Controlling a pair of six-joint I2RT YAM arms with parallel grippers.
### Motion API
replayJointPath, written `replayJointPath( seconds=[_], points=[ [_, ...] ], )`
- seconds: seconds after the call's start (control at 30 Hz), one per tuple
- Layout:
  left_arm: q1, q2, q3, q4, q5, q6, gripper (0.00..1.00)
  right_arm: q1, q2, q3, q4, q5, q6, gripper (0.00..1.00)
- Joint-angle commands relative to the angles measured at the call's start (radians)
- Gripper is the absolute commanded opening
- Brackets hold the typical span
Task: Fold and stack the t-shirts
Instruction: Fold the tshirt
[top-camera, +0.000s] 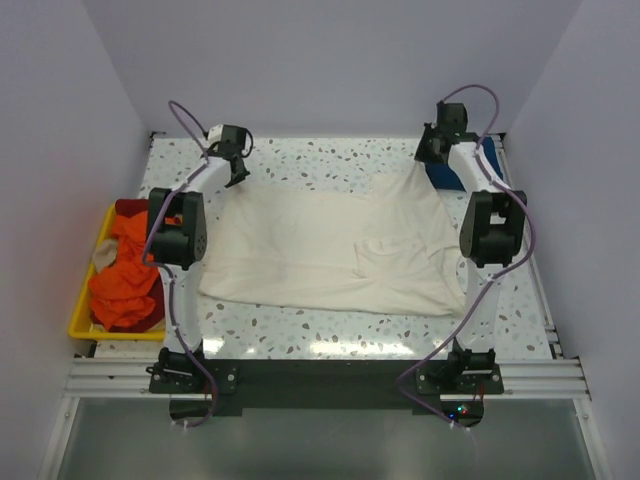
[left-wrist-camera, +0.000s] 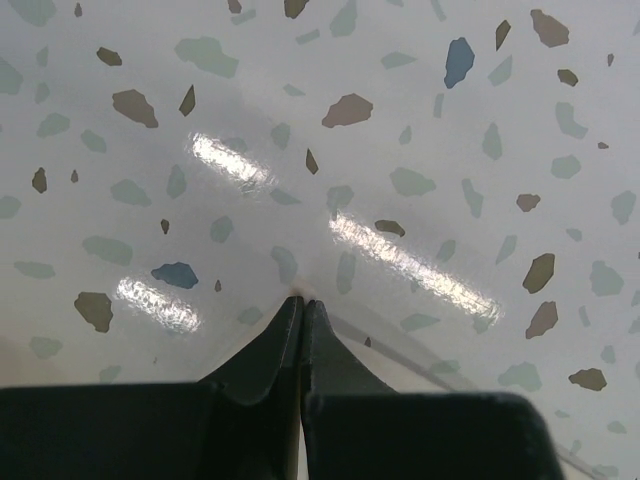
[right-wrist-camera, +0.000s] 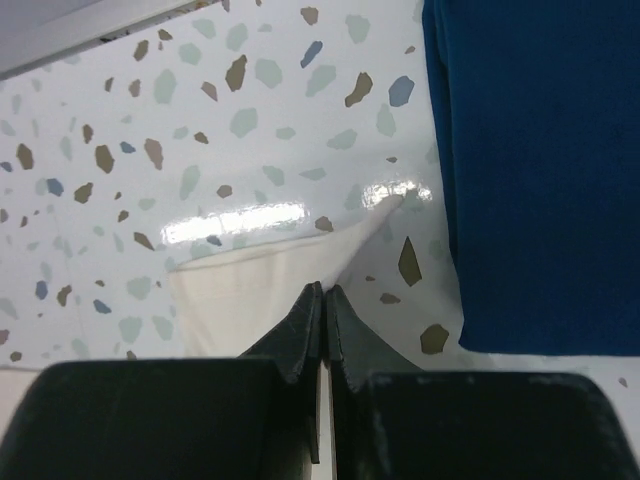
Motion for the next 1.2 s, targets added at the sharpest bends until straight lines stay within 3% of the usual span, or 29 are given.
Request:
replayJointPath(
  seconds=[0.0,0.5,0.83,1.17],
  points=[
    [0.021,-0.080,0.002,0.027,-0.001,0.023,0.00,-0.005,-0.134,-0.035,0.006,0.030,-0.028,0.00],
    [0.041,-0.153,-0.067,0.027,0.022,0.022,0.00,-0.020,-0.456,-0.441,0.109,0.056,0.021,0.00],
    [0.053,-0.283,-0.238,0.019,0.020,-0.024,0.00,-0.019,-0.726,-0.800,0.126,0.092,0.120,0.00],
    [0.061,-0.397,-0.399,0.011,0.013,-0.067,0.00,-0.019,-0.928,-1.000,0.094,0.112,0.138,0.00]
  ],
)
